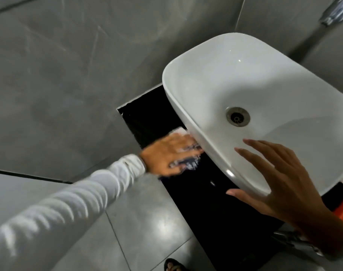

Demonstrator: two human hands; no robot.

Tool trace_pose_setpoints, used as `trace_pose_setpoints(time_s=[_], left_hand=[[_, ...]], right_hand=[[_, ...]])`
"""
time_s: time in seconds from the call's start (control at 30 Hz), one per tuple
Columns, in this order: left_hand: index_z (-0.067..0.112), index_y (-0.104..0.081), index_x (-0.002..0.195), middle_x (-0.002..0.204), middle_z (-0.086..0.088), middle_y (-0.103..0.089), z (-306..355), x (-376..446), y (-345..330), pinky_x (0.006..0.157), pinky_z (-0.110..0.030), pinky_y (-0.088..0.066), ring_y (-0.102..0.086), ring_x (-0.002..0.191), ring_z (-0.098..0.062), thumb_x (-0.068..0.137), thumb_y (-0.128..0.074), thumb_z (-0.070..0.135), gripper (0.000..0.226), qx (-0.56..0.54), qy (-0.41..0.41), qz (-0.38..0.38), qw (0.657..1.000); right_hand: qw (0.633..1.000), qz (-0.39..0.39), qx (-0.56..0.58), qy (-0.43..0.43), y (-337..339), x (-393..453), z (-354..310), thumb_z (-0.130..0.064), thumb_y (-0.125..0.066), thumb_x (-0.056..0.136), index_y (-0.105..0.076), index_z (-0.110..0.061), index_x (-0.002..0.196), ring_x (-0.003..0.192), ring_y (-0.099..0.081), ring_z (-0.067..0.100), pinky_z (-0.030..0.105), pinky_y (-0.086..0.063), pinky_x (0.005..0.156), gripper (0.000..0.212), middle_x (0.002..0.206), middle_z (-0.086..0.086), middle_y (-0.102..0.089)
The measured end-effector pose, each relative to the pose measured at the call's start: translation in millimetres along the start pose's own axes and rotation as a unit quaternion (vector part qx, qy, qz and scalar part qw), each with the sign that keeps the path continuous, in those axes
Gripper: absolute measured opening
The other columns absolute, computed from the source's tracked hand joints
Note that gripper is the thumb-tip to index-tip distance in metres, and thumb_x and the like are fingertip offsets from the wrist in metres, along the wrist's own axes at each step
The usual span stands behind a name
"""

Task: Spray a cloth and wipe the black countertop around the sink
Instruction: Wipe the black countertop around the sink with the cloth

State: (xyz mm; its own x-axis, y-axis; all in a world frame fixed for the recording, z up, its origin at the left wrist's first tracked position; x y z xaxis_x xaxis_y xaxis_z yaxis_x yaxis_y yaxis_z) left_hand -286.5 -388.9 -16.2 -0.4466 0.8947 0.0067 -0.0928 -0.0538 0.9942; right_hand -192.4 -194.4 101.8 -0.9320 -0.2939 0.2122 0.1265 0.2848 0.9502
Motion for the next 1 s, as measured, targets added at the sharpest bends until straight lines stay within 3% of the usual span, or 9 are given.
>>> trace_pose_setpoints(time_s=[0.2,0.3,0.43,0.53,0.6,0.67,0.8,0.93,1.0], left_hand=[[0.016,-0.043,0.159,0.168,-0.019,-0.037,-130,-54,20,0.129,-0.056,-0.026,-0.03,0.159,-0.04,0.098,-0.044,0.042,0.066,-0.037,0.313,0.104,0.943],[0.015,-0.043,0.159,0.172,-0.021,-0.025,-135,-76,11,0.134,-0.051,-0.011,-0.013,0.163,-0.041,0.098,-0.054,0.028,0.063,-0.15,0.467,0.203,0.848],[0.01,-0.03,0.163,0.176,-0.019,-0.009,-131,-95,0,0.124,-0.004,-0.003,-0.007,0.165,-0.031,0.099,-0.056,0.004,0.069,-0.338,0.552,0.362,0.671],[0.013,-0.016,0.167,0.175,-0.009,-0.022,-106,-105,-13,0.134,-0.026,-0.016,-0.024,0.162,-0.022,0.104,-0.051,0.006,0.072,-0.441,0.563,0.42,0.558],[0.013,-0.013,0.167,0.175,-0.006,-0.024,-69,-105,-19,0.134,-0.031,-0.02,-0.028,0.158,-0.012,0.106,-0.049,0.008,0.071,-0.47,0.554,0.434,0.533],[0.011,-0.014,0.167,0.175,-0.003,-0.022,-19,-104,-25,0.132,-0.022,-0.02,-0.025,0.156,-0.005,0.107,-0.049,0.006,0.07,-0.473,0.541,0.441,0.537],[0.015,-0.016,0.167,0.178,-0.003,-0.009,95,-92,-39,0.136,-0.035,-0.012,-0.007,0.166,-0.014,0.105,-0.053,0.007,0.073,-0.429,0.54,0.41,0.597],[0.024,-0.014,0.168,0.177,-0.003,0.019,201,-71,-44,0.135,-0.043,0.001,0.023,0.163,-0.022,0.105,-0.047,0.033,0.071,-0.318,0.539,0.273,0.73],[0.022,-0.024,0.166,0.178,-0.011,0.001,228,-58,-42,0.135,-0.054,-0.004,0.013,0.164,-0.037,0.101,-0.047,0.04,0.072,-0.219,0.513,0.191,0.808]], right_hand=[[1.0,-0.006,0.005,-0.001,0,0,2,-0.087,-0.054,0.082,-0.067,-0.011,0.137,0.129,-0.063,0.037,0.057,-0.053,0.103,0.094,0.146,0.014,-0.063],[1.0,-0.011,0.015,-0.006,-2,1,1,-0.084,-0.061,0.078,-0.066,-0.011,0.138,0.13,-0.061,0.037,0.059,-0.054,0.102,0.095,0.147,0.015,-0.062],[0.999,-0.016,0.029,-0.005,-3,0,-1,-0.084,-0.063,0.076,-0.064,-0.011,0.138,0.132,-0.059,0.037,0.061,-0.055,0.102,0.095,0.147,0.015,-0.061],[0.999,-0.028,0.029,-0.008,-5,0,-1,-0.085,-0.06,0.076,-0.063,-0.012,0.14,0.133,-0.058,0.035,0.06,-0.054,0.103,0.097,0.147,0.015,-0.061],[0.999,-0.029,0.027,-0.006,-6,0,-1,-0.084,-0.059,0.076,-0.063,-0.011,0.139,0.133,-0.058,0.036,0.06,-0.054,0.104,0.097,0.147,0.016,-0.061],[0.999,-0.024,0.027,0.001,-5,-1,-2,-0.085,-0.058,0.077,-0.062,-0.011,0.14,0.133,-0.057,0.037,0.059,-0.053,0.105,0.097,0.147,0.016,-0.061],[1.0,-0.015,0.02,0.0,-4,-1,-3,-0.087,-0.054,0.077,-0.062,-0.012,0.14,0.134,-0.057,0.038,0.059,-0.049,0.108,0.098,0.148,0.016,-0.06],[1.0,-0.018,-0.016,-0.002,3,-4,-6,-0.087,-0.051,0.078,-0.06,-0.015,0.144,0.138,-0.054,0.038,0.059,-0.044,0.113,0.098,0.152,0.015,-0.058],[0.999,-0.04,-0.037,-0.004,1,-5,-7,-0.09,-0.043,0.079,-0.054,-0.018,0.149,0.144,-0.049,0.038,0.062,-0.039,0.117,0.101,0.158,0.016,-0.051]])
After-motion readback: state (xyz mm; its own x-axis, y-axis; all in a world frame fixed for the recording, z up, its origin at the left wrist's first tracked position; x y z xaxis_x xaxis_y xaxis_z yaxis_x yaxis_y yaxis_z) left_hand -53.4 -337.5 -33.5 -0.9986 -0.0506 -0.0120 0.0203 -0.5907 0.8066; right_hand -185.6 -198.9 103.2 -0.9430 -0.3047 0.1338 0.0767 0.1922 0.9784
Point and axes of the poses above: each hand's wrist, its own x-axis towards the middle knuckle, its own y-axis out of the back of the hand, z = x × y, the point moved 9 cm from there along x, towards the middle knuckle
